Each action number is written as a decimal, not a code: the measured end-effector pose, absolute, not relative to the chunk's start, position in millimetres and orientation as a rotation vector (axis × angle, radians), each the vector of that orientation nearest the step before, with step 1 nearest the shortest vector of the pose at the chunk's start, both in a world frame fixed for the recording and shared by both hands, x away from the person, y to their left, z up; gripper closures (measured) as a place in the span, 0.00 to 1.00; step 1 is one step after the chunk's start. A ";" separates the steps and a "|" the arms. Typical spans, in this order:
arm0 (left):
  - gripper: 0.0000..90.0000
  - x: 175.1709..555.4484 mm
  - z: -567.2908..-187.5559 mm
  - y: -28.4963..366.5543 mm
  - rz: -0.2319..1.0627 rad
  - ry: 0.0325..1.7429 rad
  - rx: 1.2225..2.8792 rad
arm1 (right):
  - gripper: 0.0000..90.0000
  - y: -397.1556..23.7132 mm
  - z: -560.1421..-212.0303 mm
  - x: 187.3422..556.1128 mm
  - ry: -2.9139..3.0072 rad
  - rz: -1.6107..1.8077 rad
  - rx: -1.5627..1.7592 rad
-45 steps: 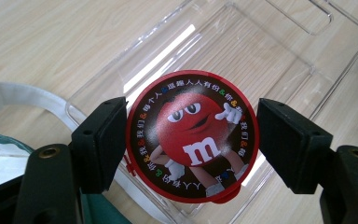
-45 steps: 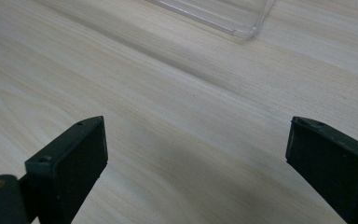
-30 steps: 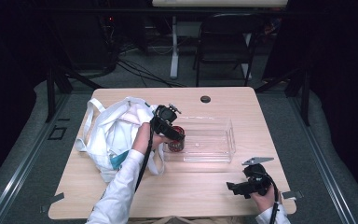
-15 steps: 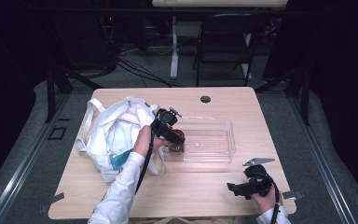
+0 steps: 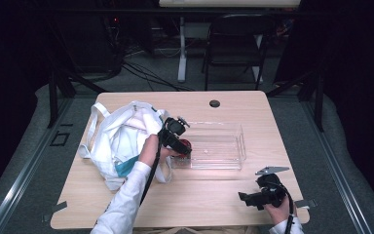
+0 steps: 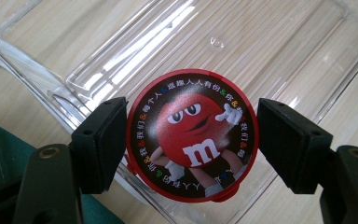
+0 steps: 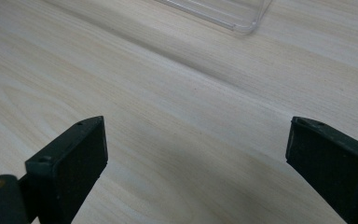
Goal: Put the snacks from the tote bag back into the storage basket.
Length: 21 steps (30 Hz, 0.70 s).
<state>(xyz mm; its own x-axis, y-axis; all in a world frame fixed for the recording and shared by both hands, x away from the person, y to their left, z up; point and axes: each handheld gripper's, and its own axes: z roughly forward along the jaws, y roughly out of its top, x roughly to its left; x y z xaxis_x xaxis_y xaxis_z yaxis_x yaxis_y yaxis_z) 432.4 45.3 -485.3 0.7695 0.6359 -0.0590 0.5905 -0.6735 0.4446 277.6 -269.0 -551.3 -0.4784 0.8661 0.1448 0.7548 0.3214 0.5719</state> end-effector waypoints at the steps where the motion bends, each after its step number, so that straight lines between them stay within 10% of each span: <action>1: 0.30 432.0 -486.3 45.1 0.141 0.929 2.519 | 0.06 -268.7 -551.2 277.5 2.393 0.871 1.489; 21: 0.17 427.4 -456.9 55.9 0.220 0.939 2.398 | 0.06 -268.6 -551.5 278.1 2.398 0.871 1.488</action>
